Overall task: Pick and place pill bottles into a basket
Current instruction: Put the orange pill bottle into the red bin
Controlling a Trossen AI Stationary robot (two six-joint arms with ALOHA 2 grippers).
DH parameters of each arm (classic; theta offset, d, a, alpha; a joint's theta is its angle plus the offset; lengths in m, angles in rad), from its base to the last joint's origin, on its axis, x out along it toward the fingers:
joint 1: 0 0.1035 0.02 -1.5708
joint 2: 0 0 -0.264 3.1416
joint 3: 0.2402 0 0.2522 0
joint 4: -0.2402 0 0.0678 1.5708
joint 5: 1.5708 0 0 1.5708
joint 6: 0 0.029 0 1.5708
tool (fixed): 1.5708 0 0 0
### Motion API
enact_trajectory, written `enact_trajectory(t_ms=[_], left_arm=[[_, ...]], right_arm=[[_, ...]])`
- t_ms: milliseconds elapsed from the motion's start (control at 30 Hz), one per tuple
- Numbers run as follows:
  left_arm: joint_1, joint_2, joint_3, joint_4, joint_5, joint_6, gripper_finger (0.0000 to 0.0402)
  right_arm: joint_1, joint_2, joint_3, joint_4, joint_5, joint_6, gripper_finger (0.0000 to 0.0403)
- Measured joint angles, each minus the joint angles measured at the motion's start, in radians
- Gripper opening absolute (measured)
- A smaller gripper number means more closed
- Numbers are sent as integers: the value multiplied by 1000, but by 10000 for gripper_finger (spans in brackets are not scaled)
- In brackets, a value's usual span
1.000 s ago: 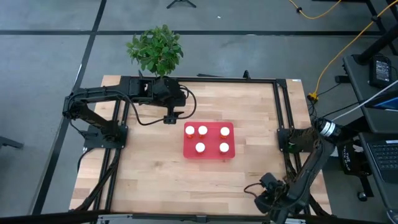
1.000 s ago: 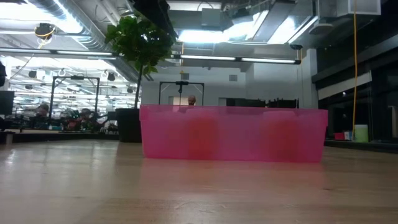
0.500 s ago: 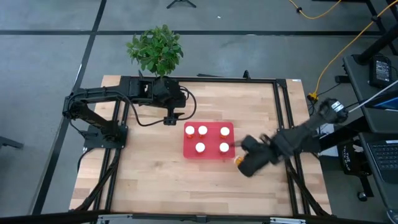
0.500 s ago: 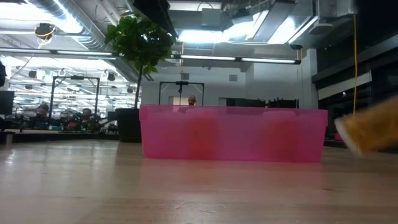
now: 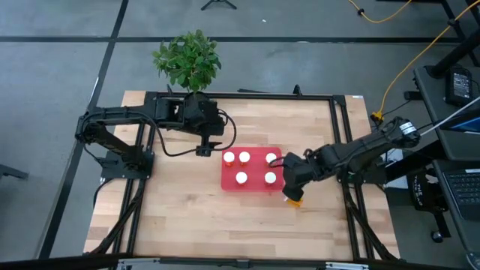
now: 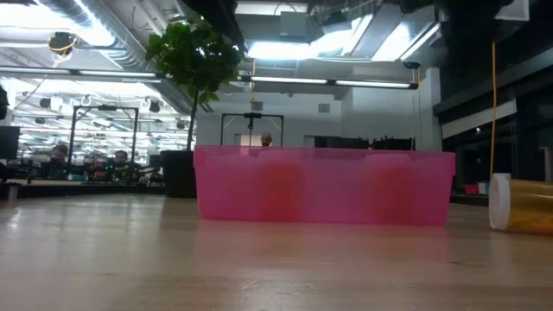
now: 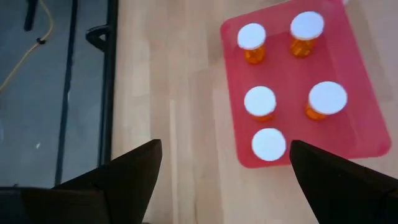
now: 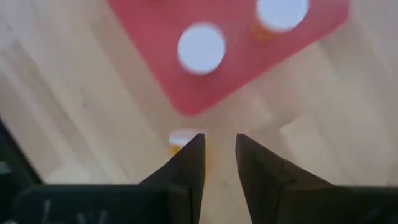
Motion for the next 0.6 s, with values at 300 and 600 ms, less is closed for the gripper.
enact_trajectory(t_ms=[300, 600], left_arm=[[14, 0, 0, 1, -43, 1, 355], [42, 0, 0, 2, -28, 11, 374]], right_arm=[[139, 0, -108, 112, -72, 244, 200], [187, 27, -347, 435, -183, 401, 313]])
